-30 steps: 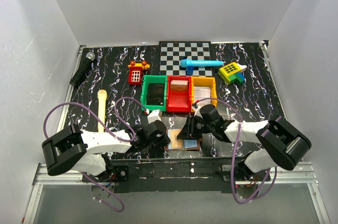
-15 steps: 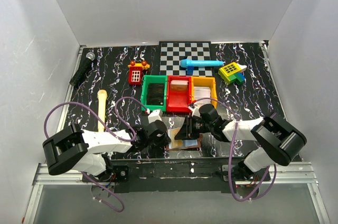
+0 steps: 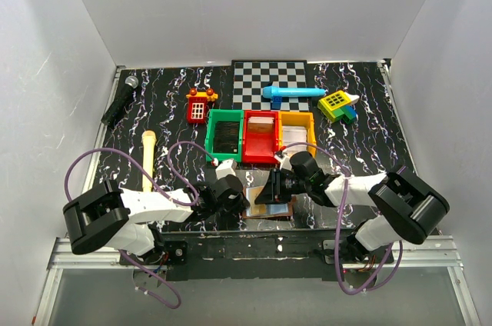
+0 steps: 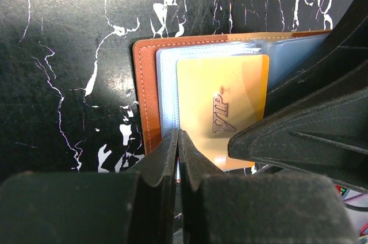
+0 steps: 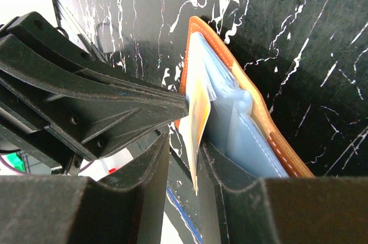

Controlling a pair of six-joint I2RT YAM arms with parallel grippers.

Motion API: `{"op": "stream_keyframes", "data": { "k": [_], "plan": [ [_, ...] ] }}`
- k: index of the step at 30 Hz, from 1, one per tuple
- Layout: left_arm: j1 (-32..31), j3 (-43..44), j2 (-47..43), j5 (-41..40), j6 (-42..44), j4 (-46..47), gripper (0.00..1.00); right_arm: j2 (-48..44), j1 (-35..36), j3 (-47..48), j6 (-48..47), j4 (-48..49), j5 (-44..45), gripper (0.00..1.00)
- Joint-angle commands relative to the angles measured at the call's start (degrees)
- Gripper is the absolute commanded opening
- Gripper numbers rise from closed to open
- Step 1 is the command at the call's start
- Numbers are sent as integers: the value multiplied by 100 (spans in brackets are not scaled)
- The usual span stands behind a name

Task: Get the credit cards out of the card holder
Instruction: Remove the credit card from the card holder.

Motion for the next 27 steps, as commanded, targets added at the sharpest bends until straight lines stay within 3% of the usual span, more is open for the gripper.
{"op": "stream_keyframes", "data": {
  "k": [1,27],
  "plan": [
    [-17,-364,480,17,80,-1047,0,-247,150,101,-87,139,-313,33],
    [-17,-338,647,-27,-69,-1188,0,-748,62,-13,-245,-389,-111,29]
  ]
}}
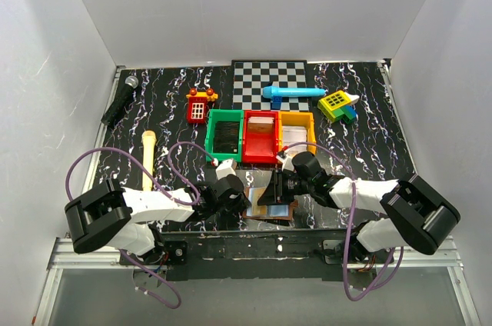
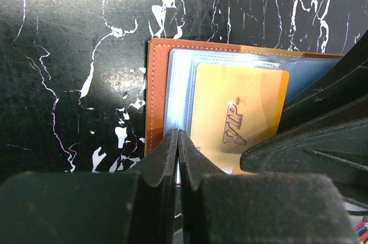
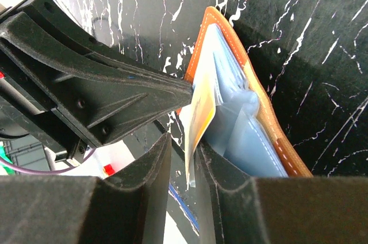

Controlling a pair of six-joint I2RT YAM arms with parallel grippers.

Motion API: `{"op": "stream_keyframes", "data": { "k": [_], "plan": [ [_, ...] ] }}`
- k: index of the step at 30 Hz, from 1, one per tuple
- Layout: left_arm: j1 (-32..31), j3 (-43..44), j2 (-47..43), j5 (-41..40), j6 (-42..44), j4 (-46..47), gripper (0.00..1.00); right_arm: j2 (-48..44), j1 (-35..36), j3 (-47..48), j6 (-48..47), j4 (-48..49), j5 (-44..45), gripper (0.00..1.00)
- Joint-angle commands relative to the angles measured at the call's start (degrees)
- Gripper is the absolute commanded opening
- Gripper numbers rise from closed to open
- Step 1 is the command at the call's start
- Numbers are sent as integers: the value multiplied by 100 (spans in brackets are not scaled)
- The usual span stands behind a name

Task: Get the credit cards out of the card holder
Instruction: Remove the credit card from the card holder.

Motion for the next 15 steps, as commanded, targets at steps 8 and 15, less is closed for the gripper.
{"op": "stream_keyframes", "data": {
  "k": [8,15],
  "plan": [
    [-17,-373,513,-43,110,-1273,0,-228,-15,-2,-77,137,-207,29],
    [-8,-373,531,-60,75,-1308,0,-272,-59,-11,-95,58,-207,30]
  ]
}}
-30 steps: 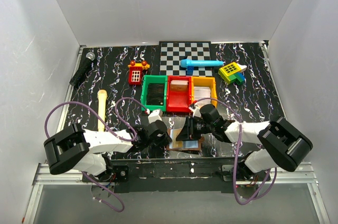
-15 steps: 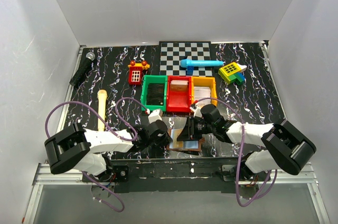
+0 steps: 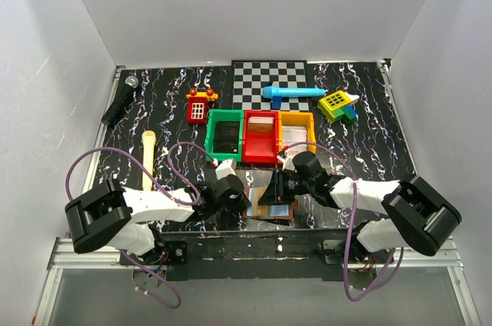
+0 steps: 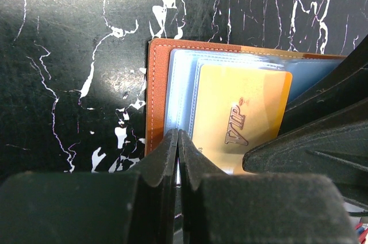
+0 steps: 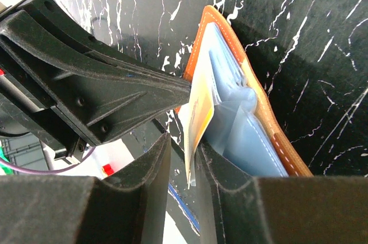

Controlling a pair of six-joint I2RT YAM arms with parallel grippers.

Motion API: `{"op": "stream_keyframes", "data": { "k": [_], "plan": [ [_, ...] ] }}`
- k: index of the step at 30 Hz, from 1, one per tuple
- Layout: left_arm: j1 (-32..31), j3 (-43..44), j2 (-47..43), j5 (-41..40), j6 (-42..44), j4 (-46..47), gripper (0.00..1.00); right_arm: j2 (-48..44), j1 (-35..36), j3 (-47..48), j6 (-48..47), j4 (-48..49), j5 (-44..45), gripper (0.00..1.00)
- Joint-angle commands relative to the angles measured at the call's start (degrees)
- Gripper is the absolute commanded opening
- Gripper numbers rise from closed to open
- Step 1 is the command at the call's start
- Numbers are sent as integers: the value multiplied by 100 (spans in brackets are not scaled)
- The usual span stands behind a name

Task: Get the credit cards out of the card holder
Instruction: Remove the credit card from the card holder.

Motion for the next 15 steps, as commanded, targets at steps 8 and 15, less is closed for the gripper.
{"op": "stream_keyframes", "data": {
  "k": [8,15],
  "plan": [
    [-8,-312,627,-102,37,-1469,0,-318,-87,-79,-68,73,-176,33],
    [1,-294,680,-102,11,-1495,0,-424,-131,-70,-121,-85,-141,33]
  ]
}}
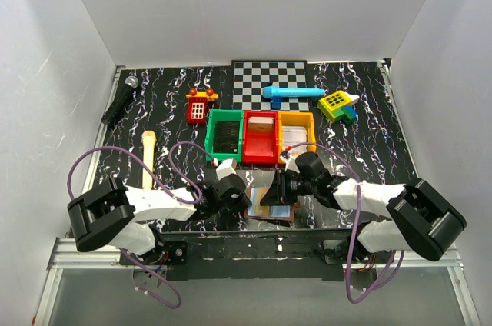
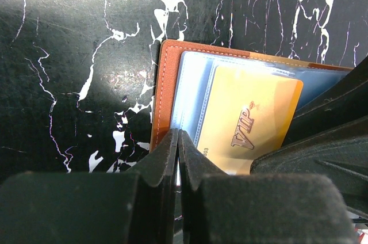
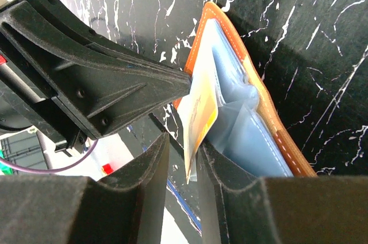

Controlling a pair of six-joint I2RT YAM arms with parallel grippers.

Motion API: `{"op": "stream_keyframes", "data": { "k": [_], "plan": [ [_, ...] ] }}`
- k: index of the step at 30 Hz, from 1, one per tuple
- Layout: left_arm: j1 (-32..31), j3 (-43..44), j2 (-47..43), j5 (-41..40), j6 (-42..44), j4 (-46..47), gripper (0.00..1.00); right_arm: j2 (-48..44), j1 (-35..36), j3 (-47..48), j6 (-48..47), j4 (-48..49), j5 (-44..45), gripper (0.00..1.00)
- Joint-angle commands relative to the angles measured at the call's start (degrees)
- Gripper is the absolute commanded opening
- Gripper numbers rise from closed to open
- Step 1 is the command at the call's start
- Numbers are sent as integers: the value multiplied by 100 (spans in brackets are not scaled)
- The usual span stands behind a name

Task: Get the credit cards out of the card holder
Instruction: Remove the credit card from the card holder.

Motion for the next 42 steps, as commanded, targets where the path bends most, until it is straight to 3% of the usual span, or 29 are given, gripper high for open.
{"op": "stream_keyframes", "data": {
  "k": [1,42],
  "plan": [
    [-2,-392,571,-63,155,-1430,0,-212,-44,26,-110,55,-143,33],
    [438,-463,1098,262,-64,-1571,0,-756,-431,-9,-392,-631,-196,36]
  ]
}}
